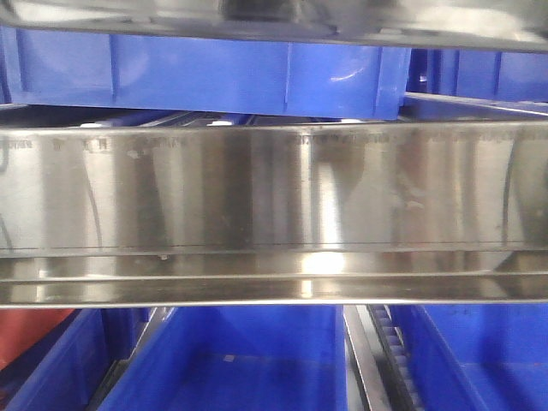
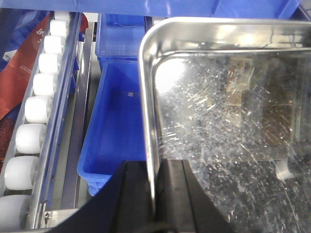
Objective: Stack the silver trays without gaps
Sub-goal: 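Lift the silver tray up off the shelf with both grippers, then pull the held tray back out of the shelf toward the robot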
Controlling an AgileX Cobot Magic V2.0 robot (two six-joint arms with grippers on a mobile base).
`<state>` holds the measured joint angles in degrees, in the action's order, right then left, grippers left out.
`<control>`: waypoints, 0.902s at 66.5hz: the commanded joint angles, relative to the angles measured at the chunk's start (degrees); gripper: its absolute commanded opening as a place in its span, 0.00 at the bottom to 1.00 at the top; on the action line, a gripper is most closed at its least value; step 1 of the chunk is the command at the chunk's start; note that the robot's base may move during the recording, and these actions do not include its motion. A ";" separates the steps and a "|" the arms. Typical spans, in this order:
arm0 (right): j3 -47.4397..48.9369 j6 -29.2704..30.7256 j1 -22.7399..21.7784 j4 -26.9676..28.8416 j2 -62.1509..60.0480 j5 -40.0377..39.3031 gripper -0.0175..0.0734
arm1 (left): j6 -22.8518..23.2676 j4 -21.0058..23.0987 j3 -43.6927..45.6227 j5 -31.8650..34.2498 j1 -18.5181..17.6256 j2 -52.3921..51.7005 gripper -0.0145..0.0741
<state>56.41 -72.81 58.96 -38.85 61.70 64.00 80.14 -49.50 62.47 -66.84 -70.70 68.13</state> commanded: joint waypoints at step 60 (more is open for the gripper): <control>0.05 0.30 0.00 -2.94 -0.09 -0.10 0.18 | -0.06 -1.22 -0.06 -0.76 -0.35 -0.78 0.15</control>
<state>56.41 -72.81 58.96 -38.99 61.70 63.79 80.14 -49.50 62.47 -66.98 -70.70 68.13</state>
